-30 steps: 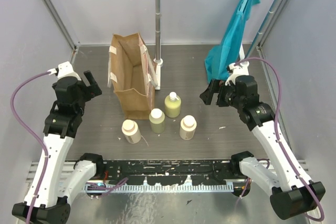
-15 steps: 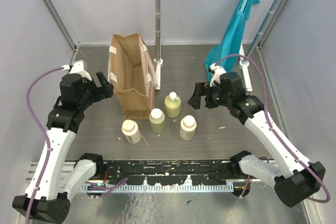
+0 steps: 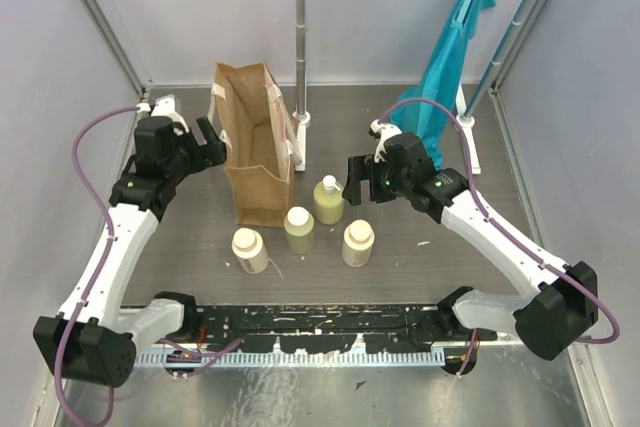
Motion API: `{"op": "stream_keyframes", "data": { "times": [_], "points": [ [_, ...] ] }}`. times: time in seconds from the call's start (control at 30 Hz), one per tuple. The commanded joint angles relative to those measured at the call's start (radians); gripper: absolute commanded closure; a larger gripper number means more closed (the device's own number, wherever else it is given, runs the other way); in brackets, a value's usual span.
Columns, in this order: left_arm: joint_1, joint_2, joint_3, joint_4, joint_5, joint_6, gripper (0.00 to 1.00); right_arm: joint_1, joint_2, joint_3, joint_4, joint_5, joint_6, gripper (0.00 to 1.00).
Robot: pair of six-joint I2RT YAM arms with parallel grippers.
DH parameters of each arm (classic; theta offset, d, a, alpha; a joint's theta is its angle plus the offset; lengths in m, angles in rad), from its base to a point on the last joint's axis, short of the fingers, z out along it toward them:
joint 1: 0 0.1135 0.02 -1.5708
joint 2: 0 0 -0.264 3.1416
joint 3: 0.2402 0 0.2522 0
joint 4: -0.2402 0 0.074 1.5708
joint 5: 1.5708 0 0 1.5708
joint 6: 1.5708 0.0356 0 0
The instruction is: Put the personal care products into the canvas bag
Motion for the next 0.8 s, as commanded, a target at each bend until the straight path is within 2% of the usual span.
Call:
{"op": "stream_keyframes", "data": {
  "times": [0.0,0.27,0.43,0.53,0.77],
  "points": [
    [-0.006,0.004,0.07,0.075,0.012,0.005,0.02,0.006,0.001,0.057,0.036,0.05,-0.015,0.0],
    [-0.006,-0.16,0.079,-0.14,-0.09,0.035,0.02,0.006,0.021,0.046,0.016,0.063,-0.026,0.0],
    [-0.006,-0.22,0.077,-0.145,-0.097,0.039,0.02,0.006,0.043,0.049,0.013,0.054,-0.034,0.0],
    [-0.005,-0.176,0.083,-0.107,-0.092,0.047,0.02,0.006,0.05,0.059,0.013,0.054,-0.035,0.0],
    [-0.005,0.034,0.127,0.01,-0.049,0.048,0.02,0.012,0.044,0.1,-0.001,0.063,-0.042,0.0]
  ]
}}
